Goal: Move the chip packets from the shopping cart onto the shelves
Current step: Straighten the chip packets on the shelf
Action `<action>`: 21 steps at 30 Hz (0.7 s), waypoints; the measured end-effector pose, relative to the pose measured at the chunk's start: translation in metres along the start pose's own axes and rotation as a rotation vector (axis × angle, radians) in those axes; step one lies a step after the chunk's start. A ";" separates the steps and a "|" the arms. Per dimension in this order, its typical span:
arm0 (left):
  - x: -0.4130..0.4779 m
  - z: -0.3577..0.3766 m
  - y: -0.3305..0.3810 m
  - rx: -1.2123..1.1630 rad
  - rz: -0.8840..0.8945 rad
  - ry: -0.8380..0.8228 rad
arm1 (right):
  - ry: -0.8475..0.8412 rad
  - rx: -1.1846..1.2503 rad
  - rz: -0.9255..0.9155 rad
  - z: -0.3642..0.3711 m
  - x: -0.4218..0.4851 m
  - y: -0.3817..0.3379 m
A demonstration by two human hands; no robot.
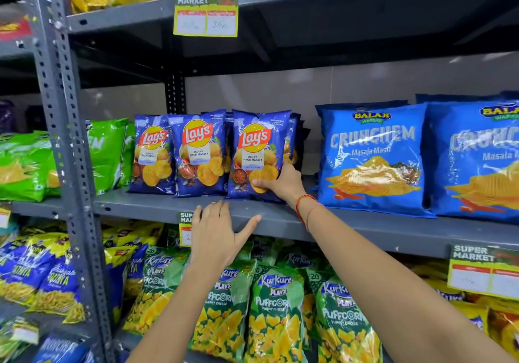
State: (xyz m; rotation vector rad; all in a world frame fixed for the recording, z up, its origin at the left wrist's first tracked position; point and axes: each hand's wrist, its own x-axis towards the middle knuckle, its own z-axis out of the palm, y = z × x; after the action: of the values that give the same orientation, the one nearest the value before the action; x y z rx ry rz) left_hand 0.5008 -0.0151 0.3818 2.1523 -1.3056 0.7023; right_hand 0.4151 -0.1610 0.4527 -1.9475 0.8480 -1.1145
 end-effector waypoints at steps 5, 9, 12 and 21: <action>0.000 0.001 0.000 -0.002 0.000 0.015 | 0.090 -0.199 -0.084 -0.001 -0.001 -0.001; -0.001 0.003 -0.002 -0.018 0.010 0.045 | 0.055 -0.233 -0.053 -0.003 -0.003 0.001; -0.002 0.004 -0.002 -0.012 0.021 0.053 | 0.053 -0.194 -0.037 -0.004 -0.007 0.003; 0.006 -0.004 0.023 -0.161 0.063 0.152 | 0.251 -0.189 -0.254 -0.046 -0.031 -0.007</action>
State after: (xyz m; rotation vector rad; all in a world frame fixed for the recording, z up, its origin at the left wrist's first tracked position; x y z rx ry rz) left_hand 0.4814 -0.0256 0.3925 1.8999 -1.3071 0.7432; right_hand 0.3628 -0.1441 0.4623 -2.1448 0.8804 -1.4999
